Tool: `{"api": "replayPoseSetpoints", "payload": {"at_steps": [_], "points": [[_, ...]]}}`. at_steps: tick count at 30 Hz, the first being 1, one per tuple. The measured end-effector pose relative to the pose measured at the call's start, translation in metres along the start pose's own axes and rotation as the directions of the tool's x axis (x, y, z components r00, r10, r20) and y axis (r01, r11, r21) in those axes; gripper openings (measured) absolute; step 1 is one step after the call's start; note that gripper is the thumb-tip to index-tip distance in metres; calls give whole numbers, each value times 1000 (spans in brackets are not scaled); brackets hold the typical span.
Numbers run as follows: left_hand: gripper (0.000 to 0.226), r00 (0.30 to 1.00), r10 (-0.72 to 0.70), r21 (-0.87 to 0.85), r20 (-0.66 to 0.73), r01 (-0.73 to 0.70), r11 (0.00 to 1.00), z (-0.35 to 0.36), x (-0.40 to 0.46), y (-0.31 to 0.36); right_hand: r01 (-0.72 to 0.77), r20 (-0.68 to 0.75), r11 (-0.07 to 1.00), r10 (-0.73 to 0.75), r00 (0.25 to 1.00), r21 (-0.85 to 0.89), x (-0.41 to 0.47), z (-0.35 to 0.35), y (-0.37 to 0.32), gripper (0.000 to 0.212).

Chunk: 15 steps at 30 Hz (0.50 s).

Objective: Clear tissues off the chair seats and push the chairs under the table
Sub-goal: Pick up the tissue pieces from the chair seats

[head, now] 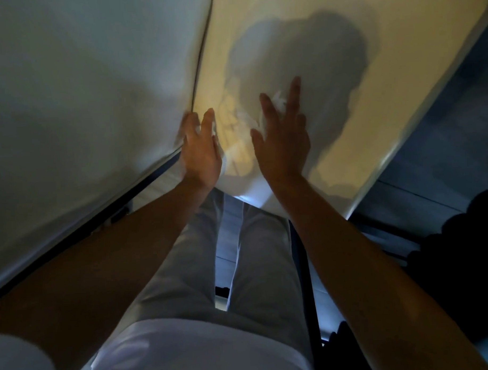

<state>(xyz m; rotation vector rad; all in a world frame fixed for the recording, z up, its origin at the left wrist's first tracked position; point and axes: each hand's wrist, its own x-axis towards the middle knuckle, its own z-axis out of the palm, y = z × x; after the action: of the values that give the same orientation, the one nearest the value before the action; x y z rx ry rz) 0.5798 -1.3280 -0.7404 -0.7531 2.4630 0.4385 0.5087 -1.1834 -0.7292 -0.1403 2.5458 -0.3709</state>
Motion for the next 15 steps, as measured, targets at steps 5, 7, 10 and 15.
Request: {"api": "replayPoseSetpoints", "payload": {"at_steps": [5, 7, 10, 15], "points": [[47, 997, 56, -131, 48, -49, 990, -23, 11, -2, 46, -123, 985, -25, 992, 166, 0, 6, 10, 35], [40, 998, 66, -118, 20, -63, 991, -30, 9, -1, 63, -130, 968, -32, 991, 241, 0, 3, 13, 27], [25, 998, 63, -49, -25, -65, 997, -37, 3, 2, 104, -167, 962, -63, 984, 252, 1, -8, 18, 24], [22, 998, 37, -87, 55, -32, 996, -69, -6, 16, 52, -154, 943, -1, 988, 329, -4, -46, 15, 27]]}}
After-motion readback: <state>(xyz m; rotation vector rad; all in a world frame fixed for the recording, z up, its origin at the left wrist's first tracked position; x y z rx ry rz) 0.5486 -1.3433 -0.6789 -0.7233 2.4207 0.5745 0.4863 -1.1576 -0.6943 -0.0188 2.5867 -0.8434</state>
